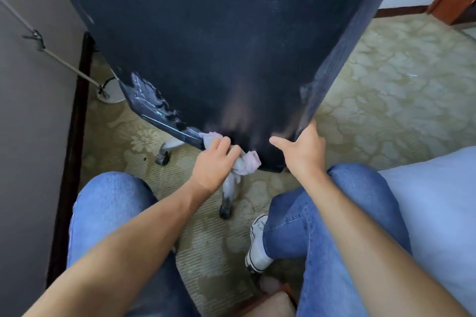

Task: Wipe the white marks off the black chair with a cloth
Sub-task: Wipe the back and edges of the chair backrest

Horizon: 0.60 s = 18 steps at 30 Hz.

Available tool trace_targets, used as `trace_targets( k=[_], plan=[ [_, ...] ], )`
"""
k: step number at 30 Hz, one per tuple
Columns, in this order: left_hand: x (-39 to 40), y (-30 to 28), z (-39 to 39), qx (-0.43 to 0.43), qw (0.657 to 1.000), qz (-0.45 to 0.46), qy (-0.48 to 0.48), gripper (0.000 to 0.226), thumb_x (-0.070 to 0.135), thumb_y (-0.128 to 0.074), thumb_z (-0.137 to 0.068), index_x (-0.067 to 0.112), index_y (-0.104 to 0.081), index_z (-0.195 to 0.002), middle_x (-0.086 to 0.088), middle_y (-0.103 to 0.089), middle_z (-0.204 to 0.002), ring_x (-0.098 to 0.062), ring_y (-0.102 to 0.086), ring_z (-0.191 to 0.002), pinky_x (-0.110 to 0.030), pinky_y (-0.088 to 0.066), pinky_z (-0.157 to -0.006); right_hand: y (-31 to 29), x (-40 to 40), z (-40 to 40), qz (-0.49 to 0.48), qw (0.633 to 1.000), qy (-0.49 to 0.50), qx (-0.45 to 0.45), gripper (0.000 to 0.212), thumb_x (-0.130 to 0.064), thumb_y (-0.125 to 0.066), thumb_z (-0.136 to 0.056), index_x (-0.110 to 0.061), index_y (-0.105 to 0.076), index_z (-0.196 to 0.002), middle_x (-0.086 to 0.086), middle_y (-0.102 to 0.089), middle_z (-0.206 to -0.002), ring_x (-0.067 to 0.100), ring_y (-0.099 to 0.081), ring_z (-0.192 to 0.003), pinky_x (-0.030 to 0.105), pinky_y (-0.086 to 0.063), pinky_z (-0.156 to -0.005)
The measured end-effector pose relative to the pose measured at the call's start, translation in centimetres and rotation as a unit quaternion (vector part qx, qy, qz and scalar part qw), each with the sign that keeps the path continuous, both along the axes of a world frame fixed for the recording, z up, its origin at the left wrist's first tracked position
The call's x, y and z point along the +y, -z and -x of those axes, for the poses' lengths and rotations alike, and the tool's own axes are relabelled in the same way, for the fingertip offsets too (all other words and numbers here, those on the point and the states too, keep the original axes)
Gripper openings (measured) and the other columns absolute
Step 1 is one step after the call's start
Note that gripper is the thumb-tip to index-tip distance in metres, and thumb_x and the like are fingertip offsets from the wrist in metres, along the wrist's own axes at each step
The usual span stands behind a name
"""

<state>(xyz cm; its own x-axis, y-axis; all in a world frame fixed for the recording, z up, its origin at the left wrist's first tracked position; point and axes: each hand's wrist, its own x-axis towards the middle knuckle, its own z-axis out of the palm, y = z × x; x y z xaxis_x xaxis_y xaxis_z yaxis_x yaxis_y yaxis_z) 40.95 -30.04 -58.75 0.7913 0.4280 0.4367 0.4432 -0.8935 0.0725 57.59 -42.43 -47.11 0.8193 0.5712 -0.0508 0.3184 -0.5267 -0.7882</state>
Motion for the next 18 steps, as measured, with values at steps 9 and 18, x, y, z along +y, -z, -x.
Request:
trace_targets(
  k=[9, 18],
  plan=[
    [3.1, -0.7, 3.8, -0.185, 0.893, 0.313, -0.264, 0.022, -0.001, -0.056, -0.082, 0.013, -0.062, -0.098, -0.006, -0.051, -0.099, -0.025, -0.050, -0.091, -0.039, -0.046, -0.072, 0.2, -1.5, 6.5, 0.280, 0.915, -0.191, -0.219, 0.036, -0.039, -0.038, -0.105, -0.016, -0.049, -0.080, 0.013, -0.071, -0.090, 0.040, -0.063, -0.087, 0.038, -0.044, -0.069],
    [5.1, -3.1, 6.9, -0.330, 0.661, 0.656, -0.153, 0.025, 0.006, -0.056, -0.077, 0.019, -0.075, -0.086, -0.012, -0.073, -0.077, -0.033, -0.067, -0.074, -0.045, -0.060, -0.069, 4.7, 9.2, 11.4, 0.163, 0.777, -0.403, -0.455, 0.091, -0.031, -0.078, -0.083, -0.019, -0.028, -0.158, 0.013, -0.037, -0.145, 0.031, -0.052, -0.106, 0.043, -0.053, -0.082]
  ],
)
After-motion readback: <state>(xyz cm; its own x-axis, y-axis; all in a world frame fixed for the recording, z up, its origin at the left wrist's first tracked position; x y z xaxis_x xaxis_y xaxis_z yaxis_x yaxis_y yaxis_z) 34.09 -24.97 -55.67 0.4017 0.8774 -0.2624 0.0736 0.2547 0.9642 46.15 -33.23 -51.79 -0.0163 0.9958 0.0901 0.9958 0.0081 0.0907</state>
